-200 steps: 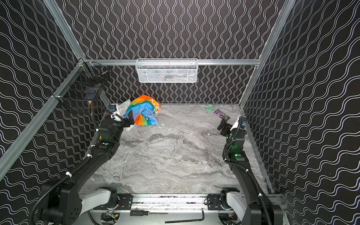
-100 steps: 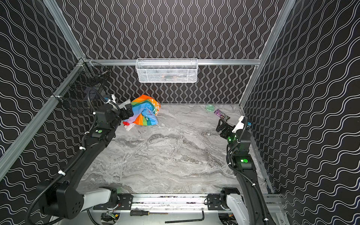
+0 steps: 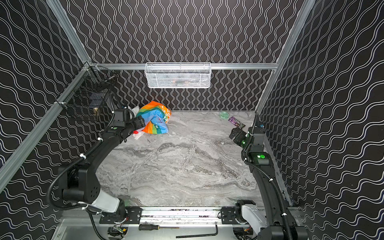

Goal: Zip up the jacket
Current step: 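Grasp the rainbow jacket hem with the left gripper while the right gripper advances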

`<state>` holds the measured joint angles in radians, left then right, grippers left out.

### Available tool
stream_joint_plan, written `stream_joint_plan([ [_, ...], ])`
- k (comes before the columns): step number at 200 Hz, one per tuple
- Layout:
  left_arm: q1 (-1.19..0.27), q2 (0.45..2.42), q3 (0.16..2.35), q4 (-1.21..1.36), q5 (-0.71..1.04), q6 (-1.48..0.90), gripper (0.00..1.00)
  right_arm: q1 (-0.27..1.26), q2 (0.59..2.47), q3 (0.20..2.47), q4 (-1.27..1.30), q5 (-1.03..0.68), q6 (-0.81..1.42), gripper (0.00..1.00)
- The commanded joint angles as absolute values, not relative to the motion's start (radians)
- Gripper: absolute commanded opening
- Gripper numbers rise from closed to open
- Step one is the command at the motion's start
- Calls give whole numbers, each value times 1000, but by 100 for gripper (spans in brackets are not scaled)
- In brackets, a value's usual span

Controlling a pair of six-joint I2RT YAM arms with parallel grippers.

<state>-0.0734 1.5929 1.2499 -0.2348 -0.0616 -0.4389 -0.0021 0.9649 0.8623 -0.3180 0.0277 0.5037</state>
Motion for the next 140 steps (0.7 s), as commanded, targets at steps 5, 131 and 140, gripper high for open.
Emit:
stream_joint_plan([
  [5,-35,1660,1289,-295,1,-474,82,-3,870,763,-215,3,470,99],
  [131,83,1992,1458,-217,129,-534,75,-3,1038,705,-157,-230,502,86],
  [140,83,2007,1467,-212,136,-529,74,-2,1035,700,-153,-231,503,86],
])
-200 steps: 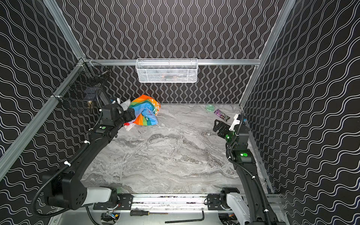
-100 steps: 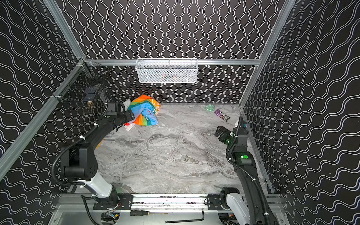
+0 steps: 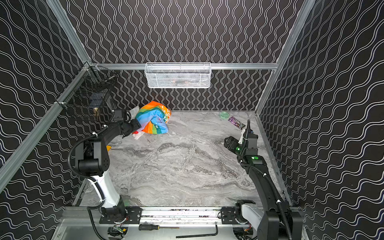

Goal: Zip up the jacket
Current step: 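Grasp the rainbow jacket hem with the left gripper while the right gripper advances, then drag the jacket toward the table center with the left gripper while the right gripper approaches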

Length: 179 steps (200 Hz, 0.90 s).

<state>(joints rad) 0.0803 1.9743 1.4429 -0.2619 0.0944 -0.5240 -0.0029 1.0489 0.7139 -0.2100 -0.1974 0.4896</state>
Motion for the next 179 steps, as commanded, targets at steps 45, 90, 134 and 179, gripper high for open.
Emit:
stream_joint_plan([
  [45,83,2059,1484,-213,171,-492,53,-2,1071,718,-180,-266,501,71],
  [90,71,2046,1518,-330,153,-485,4,-2,1111,729,-176,-300,519,63],
  [134,17,1943,1464,-351,139,-458,0,0,1143,728,-164,-322,538,67],
  [179,-126,1839,1411,-369,107,-412,0,0,1154,727,-160,-334,543,70],
])
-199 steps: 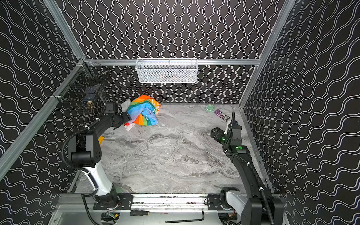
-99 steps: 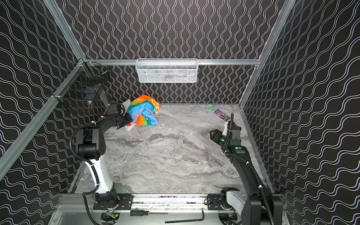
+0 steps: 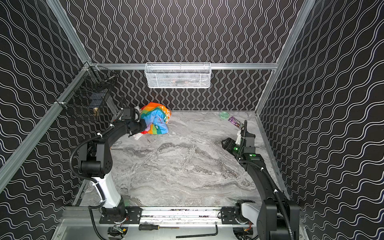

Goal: Zip up the jacket
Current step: 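Drag the jacket toward the table center with the left gripper while the right gripper approaches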

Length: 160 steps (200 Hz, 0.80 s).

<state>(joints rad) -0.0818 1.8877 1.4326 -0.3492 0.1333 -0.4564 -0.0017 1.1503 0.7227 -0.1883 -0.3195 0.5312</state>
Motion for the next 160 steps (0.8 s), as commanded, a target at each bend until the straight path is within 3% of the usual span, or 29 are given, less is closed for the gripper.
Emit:
stream_joint_plan([
  [1,-129,1838,1409,-369,107,-411,0,0,1154,727,-160,-334,543,70],
  [160,-434,1706,1414,-357,301,-316,0,61,1257,747,-100,-385,575,73],
])
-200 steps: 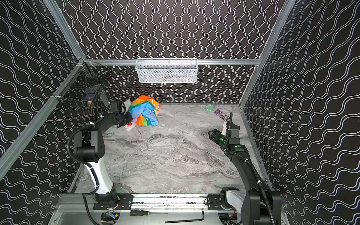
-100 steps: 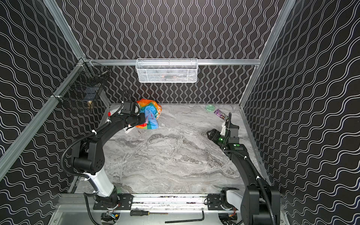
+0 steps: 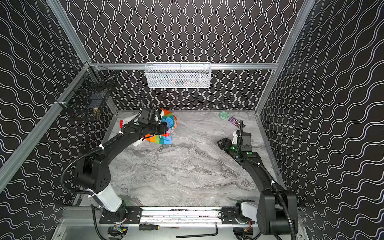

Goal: Zip up the jacket
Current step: 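Drag the jacket toward the table center with the left gripper while the right gripper approaches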

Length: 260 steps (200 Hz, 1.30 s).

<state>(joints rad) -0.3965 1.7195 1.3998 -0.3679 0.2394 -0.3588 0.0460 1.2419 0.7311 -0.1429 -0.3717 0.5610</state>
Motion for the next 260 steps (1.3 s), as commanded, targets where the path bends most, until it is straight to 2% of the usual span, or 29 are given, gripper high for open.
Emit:
stream_joint_plan([
  [1,-436,1705,1414,-357,301,-316,0,62,1258,748,-100,-385,575,73],
  [148,-810,1763,1491,-305,352,-295,2,148,1348,842,-93,-402,602,74],
  [162,-836,1778,1496,-300,357,-291,10,149,1352,848,-93,-405,605,74],
  [178,-855,1782,1488,-297,354,-289,34,151,1357,854,-98,-405,602,74],
  [200,-861,1758,1451,-282,336,-295,51,154,1364,862,-106,-403,597,75],
  [218,-861,1722,1413,-285,302,-287,55,158,1373,869,-111,-402,594,75],
  [260,-847,1640,1355,-360,122,-294,58,177,1431,905,-129,-381,588,75],
])
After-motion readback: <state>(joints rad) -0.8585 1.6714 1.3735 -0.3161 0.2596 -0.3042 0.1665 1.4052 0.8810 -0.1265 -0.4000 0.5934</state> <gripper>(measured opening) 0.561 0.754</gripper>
